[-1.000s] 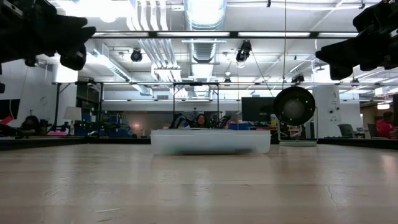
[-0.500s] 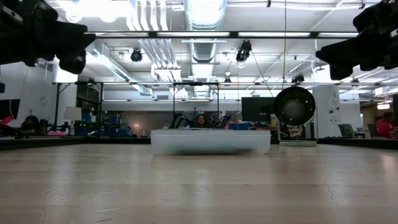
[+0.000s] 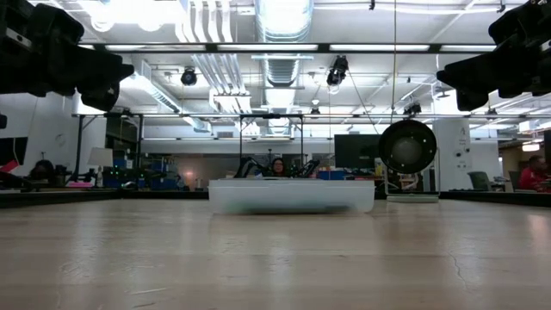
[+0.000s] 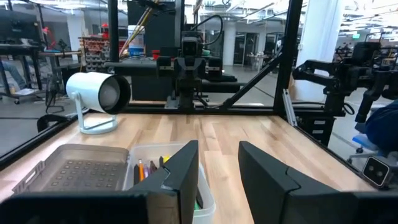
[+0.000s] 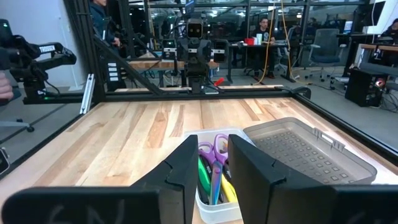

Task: Pick & place school supplies into a supply box
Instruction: Return to Home Position

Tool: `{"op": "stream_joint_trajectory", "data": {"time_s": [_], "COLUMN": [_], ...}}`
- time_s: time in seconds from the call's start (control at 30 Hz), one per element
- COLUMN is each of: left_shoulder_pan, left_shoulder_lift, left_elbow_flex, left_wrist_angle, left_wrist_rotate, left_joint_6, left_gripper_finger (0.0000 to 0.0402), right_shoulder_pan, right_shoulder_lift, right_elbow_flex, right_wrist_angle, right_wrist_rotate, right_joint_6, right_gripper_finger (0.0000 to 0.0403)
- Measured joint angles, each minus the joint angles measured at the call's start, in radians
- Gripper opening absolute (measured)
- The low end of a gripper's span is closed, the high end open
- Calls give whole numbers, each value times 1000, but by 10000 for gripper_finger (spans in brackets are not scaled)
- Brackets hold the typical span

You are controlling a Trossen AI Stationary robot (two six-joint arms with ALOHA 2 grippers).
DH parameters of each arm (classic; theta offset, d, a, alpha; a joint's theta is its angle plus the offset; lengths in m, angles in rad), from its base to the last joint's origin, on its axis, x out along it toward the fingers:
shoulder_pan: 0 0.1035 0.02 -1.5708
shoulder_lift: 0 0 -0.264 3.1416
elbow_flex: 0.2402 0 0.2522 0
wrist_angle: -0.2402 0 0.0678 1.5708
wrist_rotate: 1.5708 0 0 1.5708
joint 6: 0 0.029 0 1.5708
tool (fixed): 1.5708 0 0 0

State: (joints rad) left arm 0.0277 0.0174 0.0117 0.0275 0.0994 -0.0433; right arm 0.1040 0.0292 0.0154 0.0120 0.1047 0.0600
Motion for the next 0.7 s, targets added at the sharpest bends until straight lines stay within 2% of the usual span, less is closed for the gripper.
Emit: {"op": "stream_joint_trajectory", "data": {"time_s": [0.4,0.7], "left_shoulder_pan": [0,0], "left_shoulder_lift": [23,73], "left_elbow_flex": [1,1], "left_wrist_angle": [-2,-3], "left_wrist_rotate": [1,1], "left_joint_6": [-44,-45], "left_gripper_finger": [99,99], "right_shoulder_pan": [0,0], "right_shoulder_lift": [1,1], "right_elbow_flex": [0,0], "right_wrist_angle": [0,0], "right_wrist_rotate": [0,0], "right_joint_6": [0,0], "right_gripper_finger": [68,79]}}
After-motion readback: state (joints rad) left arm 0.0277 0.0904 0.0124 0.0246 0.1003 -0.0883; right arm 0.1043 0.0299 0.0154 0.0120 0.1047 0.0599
